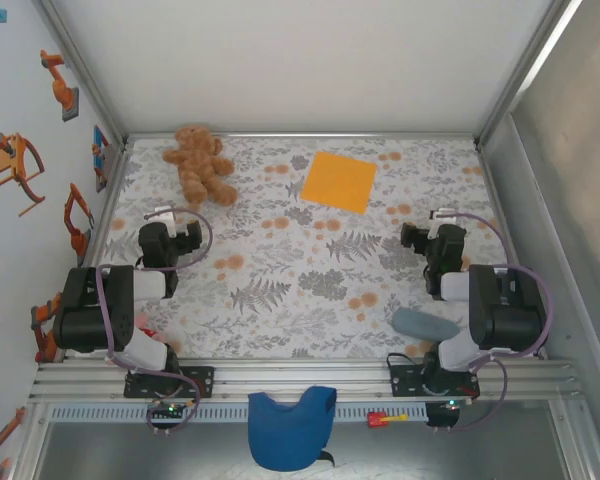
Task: Fold a paper plane with a square sheet of paper (pick it up from the middle)
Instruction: Move the square sheet of paper to the center of the table.
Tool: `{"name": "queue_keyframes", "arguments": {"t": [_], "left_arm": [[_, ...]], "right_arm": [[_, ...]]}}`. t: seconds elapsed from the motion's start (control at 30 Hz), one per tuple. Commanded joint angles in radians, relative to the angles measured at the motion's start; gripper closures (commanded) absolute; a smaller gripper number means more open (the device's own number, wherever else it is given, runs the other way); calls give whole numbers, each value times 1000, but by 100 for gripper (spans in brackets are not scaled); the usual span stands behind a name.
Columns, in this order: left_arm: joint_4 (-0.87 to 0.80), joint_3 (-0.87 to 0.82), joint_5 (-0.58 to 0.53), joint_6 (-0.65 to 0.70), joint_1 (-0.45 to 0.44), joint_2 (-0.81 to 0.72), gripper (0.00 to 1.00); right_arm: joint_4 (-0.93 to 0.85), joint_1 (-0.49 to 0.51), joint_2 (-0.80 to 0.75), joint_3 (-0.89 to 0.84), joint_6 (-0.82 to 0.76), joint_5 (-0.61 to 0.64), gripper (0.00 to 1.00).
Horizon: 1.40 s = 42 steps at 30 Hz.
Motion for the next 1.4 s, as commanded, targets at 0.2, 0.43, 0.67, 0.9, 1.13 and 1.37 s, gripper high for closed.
{"name": "queue_keyframes", "arguments": {"t": [0.2, 0.43, 0.67, 0.9, 1.13, 1.37], "left_arm": [[23, 22, -10, 18, 3, 8, 4], [21, 23, -10, 19, 3, 7, 4], [20, 23, -10, 18, 3, 8, 4], [20, 23, -9, 19, 3, 8, 4], [33, 16, -18, 17, 1, 5, 4], [-221, 80, -109, -11, -6, -164, 4]], "right_arm": [[34, -7, 12, 30, -11, 9, 1], [34, -6, 12, 30, -12, 9, 1], [34, -7, 12, 30, -12, 9, 1], [33, -7, 12, 30, -12, 9, 1], [43, -8, 5, 23, -12, 14, 1], [-205, -2, -240, 50, 14, 76, 5]]}}
